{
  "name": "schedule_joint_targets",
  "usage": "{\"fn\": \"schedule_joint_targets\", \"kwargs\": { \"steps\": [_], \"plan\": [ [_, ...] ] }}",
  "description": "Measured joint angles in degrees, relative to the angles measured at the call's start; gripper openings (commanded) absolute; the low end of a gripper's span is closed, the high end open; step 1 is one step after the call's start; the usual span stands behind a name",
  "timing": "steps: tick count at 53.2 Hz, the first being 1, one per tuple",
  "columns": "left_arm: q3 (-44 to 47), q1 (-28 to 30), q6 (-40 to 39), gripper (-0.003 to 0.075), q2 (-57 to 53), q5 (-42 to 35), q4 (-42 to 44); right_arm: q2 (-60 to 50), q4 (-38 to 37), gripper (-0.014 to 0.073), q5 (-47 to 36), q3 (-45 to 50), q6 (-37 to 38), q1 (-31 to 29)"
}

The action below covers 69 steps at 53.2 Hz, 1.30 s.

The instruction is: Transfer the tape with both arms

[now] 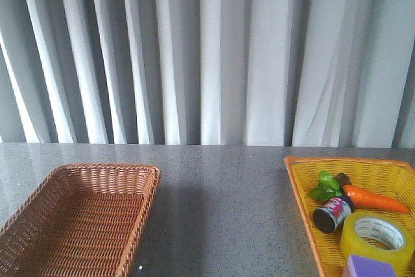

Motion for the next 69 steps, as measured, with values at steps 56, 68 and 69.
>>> {"fn": "schedule_joint_targets", "kwargs": {
  "steps": [56, 68, 69],
  "plan": [
    [-27.6, -1.0, -2.0, 0.0209, 31.0, 14.2, -1.6, 23.6, 2.6, 0.0332, 11.8, -18.1, -1.7, 0.2],
    [-34.0, -1.0, -3.9, 0.0518, 34.2, 24.0, -2.8, 23.7, 2.6, 0.0650, 15.1, -18.1, -2.7, 1.2],
    [-34.3, -1.0, -3.9, 0.0536, 34.5, 24.8, -2.8, 23.7, 2.6, 0.0659, 15.4, -18.1, -2.7, 1.2]
  ]
}}
